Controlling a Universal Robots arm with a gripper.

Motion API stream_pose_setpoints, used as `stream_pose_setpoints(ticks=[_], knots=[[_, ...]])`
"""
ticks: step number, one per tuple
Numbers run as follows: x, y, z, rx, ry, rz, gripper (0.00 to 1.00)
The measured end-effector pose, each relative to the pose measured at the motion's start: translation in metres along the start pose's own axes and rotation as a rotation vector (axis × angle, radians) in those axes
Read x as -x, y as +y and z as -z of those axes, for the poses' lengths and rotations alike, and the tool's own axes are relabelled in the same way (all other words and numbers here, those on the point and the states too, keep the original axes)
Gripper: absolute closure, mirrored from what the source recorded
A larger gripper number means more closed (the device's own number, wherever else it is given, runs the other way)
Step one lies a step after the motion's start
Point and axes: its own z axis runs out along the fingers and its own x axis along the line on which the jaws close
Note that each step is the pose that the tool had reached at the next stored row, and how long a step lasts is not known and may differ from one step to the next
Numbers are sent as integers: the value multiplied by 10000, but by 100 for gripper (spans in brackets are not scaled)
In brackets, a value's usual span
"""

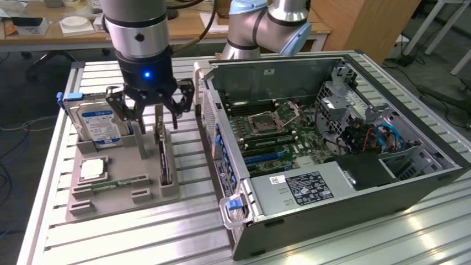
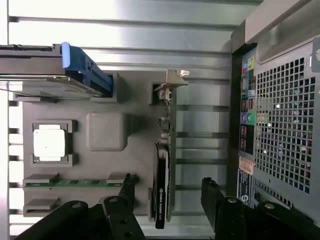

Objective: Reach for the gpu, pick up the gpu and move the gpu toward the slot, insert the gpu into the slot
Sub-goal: 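Pick up the gpu and move the gpu toward the slot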

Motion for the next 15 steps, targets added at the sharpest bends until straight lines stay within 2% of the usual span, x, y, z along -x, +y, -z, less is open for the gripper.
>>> stream_pose_setpoints(ticks=[13, 15], knots=[[-2, -29, -235, 0, 1, 1, 35], [-4, -38, -263, -15, 1, 0, 35]])
